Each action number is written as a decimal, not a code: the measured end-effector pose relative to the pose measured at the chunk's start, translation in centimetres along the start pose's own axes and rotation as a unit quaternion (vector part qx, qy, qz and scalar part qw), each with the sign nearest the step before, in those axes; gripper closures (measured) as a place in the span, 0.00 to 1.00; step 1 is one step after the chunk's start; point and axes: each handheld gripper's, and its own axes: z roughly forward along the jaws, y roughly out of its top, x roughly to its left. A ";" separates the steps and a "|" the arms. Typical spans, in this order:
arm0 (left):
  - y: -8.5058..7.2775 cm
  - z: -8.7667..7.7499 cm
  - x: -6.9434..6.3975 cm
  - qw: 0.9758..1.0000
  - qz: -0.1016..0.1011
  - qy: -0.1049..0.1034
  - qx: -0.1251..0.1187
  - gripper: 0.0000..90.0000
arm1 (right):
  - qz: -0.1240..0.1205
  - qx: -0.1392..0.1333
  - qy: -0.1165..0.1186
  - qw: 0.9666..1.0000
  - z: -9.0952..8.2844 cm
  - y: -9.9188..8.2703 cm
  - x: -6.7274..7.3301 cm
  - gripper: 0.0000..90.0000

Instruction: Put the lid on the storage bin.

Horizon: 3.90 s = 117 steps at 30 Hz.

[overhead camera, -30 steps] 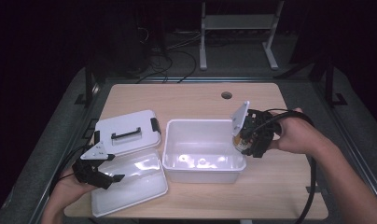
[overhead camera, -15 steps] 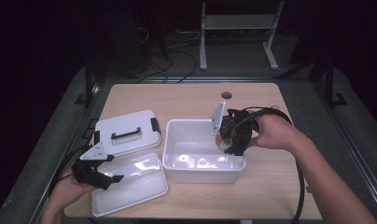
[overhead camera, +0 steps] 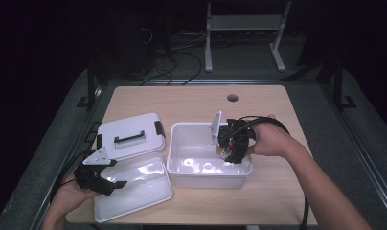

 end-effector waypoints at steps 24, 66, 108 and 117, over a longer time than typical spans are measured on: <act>-0.4 0.3 0.2 1.000 -0.005 -0.008 -0.001 0.17 | 0.021 0.010 0.026 0.999 4.1 -0.6 -0.5 0.23; -0.3 0.4 0.1 1.000 -0.001 -0.011 0.002 0.15 | 0.063 -0.035 0.003 0.997 0.9 -0.9 -0.3 0.25; 1.6 1.9 -0.7 0.999 0.027 -0.020 0.031 0.18 | 0.202 -0.072 -0.050 0.975 -2.7 -15.0 5.0 0.27; 1.8 2.4 -0.8 0.998 0.032 -0.023 0.040 0.19 | 0.241 -0.091 -0.041 0.965 0.2 -17.5 7.0 0.27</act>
